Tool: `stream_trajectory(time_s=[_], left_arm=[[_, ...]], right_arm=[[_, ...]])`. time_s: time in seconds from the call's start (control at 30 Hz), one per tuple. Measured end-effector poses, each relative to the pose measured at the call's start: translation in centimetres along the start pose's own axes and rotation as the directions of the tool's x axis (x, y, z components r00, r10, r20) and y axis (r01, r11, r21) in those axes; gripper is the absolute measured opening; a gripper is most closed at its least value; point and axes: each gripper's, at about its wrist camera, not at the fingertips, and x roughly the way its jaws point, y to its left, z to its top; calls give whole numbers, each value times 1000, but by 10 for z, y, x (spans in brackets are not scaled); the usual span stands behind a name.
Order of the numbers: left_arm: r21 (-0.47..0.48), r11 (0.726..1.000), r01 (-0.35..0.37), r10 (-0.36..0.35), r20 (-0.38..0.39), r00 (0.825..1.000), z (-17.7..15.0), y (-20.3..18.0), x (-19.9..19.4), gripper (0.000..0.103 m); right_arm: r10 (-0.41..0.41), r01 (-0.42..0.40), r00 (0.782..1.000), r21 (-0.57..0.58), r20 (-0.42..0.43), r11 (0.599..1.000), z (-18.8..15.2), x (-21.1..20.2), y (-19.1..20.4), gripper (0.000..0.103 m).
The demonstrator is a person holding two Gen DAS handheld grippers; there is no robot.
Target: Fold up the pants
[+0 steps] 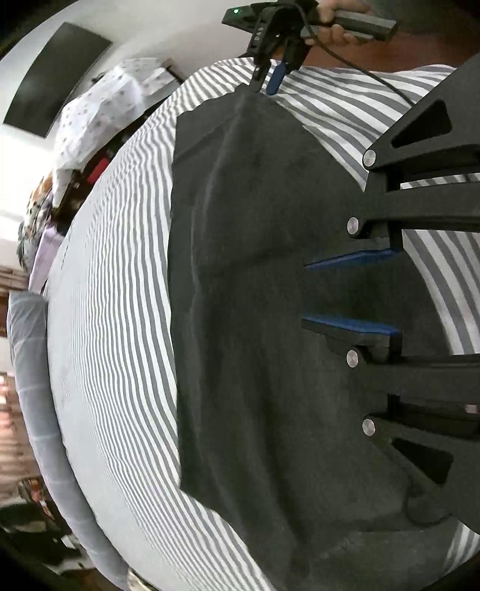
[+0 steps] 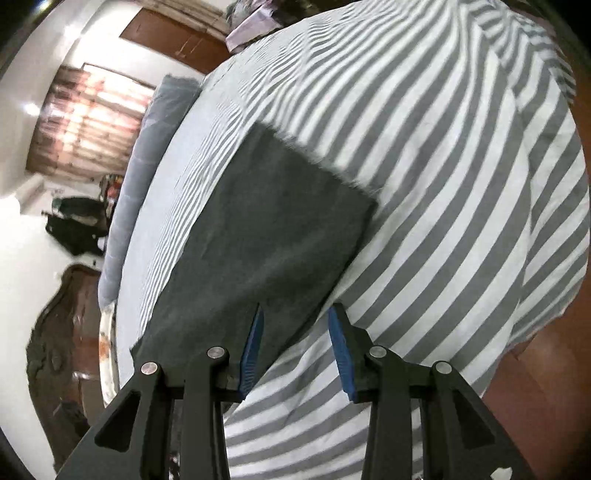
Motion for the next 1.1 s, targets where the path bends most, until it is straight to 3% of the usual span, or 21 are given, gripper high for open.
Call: stream_trajectory(time_s=[0.2,0.37,0.57,0.73,0.83,1.1], left_arm=[[29,1000,0,1,-16,1000,17,-19,20,27],[56,998,-12,14,-35,999,21,-28,35,27],[98,994,-46,50,-39,998,15,-32,43,27],[103,993,-57,62,-39,997,14,-34,46,27],[110,992,-65,69,-35,997,13,-35,45,28],[109,992,-61,65,-33,997,13,-36,46,28]], right_arm=[[38,-40,993,16,109,999,30,5,-13,35],[59,-51,991,-63,122,997,45,7,2,35],[88,-58,991,-282,96,958,28,10,41,35],[55,-9,993,-402,101,915,18,16,64,35],[24,27,992,-405,120,914,19,16,64,35],[-29,73,987,-282,158,957,27,7,24,34]])
